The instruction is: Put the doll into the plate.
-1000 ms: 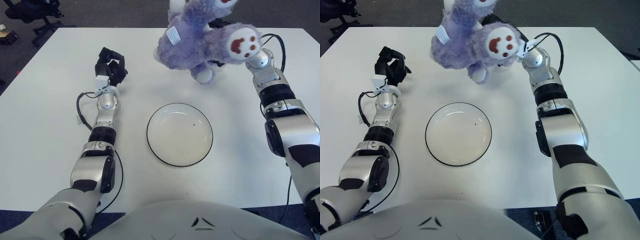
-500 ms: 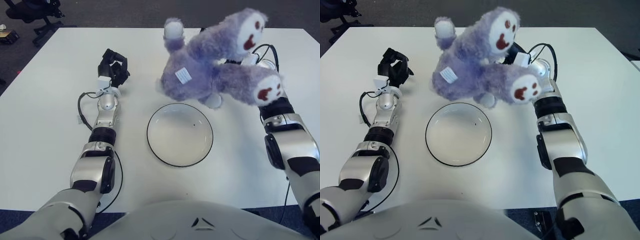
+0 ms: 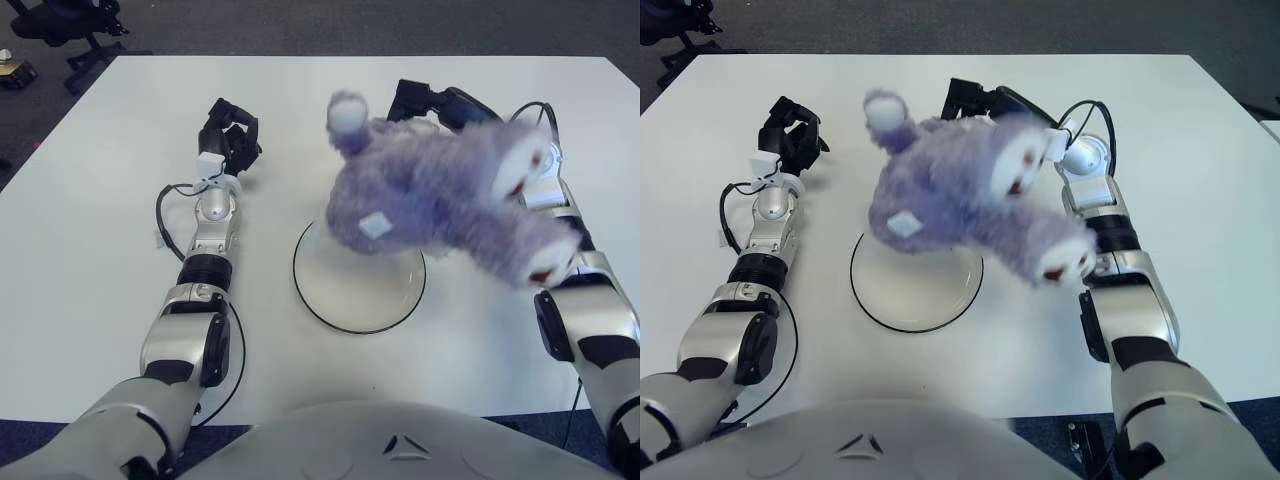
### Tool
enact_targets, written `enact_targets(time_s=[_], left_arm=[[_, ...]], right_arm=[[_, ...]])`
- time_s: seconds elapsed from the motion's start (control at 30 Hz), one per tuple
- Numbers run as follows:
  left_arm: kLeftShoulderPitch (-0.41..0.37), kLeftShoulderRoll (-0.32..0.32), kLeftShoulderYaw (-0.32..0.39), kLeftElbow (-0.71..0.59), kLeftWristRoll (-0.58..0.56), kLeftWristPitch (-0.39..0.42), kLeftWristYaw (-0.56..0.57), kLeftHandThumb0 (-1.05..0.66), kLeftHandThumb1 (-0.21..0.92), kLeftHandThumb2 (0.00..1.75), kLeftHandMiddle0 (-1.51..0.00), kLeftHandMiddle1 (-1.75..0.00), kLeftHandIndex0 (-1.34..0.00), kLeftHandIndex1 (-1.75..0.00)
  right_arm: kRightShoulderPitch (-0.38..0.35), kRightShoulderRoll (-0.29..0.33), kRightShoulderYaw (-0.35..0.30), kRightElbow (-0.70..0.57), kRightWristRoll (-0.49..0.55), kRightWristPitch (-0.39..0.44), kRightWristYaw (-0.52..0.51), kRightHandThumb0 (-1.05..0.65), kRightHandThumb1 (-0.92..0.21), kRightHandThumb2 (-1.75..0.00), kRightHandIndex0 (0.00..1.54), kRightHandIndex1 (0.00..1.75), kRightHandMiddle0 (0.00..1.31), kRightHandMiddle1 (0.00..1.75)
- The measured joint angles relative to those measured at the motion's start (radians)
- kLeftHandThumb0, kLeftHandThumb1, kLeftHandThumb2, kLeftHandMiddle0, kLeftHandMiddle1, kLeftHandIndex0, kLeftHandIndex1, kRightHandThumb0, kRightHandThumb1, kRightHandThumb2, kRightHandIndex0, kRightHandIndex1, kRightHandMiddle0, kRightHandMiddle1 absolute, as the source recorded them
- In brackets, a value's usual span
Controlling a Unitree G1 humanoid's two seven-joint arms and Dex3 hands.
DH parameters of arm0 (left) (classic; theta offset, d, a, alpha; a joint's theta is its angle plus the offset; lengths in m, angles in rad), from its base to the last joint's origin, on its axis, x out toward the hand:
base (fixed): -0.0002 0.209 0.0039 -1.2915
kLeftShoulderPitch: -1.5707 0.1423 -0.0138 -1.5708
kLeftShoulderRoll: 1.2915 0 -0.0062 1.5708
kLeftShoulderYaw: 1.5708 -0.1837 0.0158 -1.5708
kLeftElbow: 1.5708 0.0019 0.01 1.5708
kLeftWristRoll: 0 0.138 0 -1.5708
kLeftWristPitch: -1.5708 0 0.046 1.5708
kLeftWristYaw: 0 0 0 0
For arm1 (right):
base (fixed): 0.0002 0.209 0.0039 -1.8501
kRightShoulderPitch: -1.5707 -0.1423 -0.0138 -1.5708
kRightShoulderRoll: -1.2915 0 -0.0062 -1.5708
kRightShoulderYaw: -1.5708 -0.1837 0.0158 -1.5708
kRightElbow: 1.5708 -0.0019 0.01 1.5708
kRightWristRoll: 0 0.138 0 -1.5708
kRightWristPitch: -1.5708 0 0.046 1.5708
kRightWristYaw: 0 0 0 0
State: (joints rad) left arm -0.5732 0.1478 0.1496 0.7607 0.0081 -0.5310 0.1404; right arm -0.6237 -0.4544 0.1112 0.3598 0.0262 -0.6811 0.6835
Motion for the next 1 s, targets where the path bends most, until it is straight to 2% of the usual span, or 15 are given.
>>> enact_targets(time_s=[0.27,0.37,0.73,0.77,0.87,0.9,1.0], left_arm=[[0.0,0.0,0.0,0.001,0.0,-0.001,-0.005,-0.36,0.86,0.55,-0.83,-1.75,-0.3,-1.69],[0.0,0.0,0.0,0.002,0.0,-0.001,-0.007,-0.35,0.88,0.48,-0.84,-1.75,-0.32,-1.66],[0.001,-0.001,0.0,0.007,0.0,-0.007,-0.02,-0.35,0.91,0.4,-0.84,-1.75,-0.34,-1.62],[0.001,-0.001,0.0,0.007,0.0,-0.009,-0.021,-0.35,0.91,0.39,-0.84,-1.75,-0.34,-1.61],[0.001,-0.002,-0.001,0.007,0.0,-0.011,-0.025,-0.35,0.92,0.38,-0.84,-1.75,-0.35,-1.61],[0.002,-0.002,-0.001,0.007,0.0,-0.011,-0.026,-0.35,0.92,0.38,-0.84,-1.75,-0.35,-1.61],[0.003,-0.003,-0.002,0.007,0.0,-0.011,-0.028,-0.35,0.92,0.38,-0.84,-1.75,-0.35,-1.6]], right_arm=[[0.018,-0.023,0.001,-0.03,-0.001,-0.003,0.033,-0.1,-0.9,-0.12,0.9,1.75,0.7,1.75],[0.02,-0.034,0.002,-0.042,-0.001,-0.003,0.046,-0.12,-0.91,-0.09,0.9,1.75,0.71,1.75],[0.053,-0.051,0.007,-0.128,-0.004,0.041,0.067,-0.17,-0.92,-0.09,0.87,1.75,0.71,1.75],[0.057,-0.052,0.007,-0.138,-0.004,0.055,0.071,-0.18,-0.92,-0.11,0.83,1.75,0.68,1.75],[0.065,-0.067,0.013,-0.173,0.001,0.11,0.099,-0.29,-0.89,-0.25,0.7,1.72,0.56,1.59],[0.067,-0.073,0.015,-0.184,0.001,0.126,0.109,-0.19,-0.81,-0.39,0.68,1.58,0.52,1.55],[0.072,-0.087,0.016,-0.208,0.009,0.174,0.135,-0.06,-0.69,-0.59,0.66,1.41,0.47,1.49]])
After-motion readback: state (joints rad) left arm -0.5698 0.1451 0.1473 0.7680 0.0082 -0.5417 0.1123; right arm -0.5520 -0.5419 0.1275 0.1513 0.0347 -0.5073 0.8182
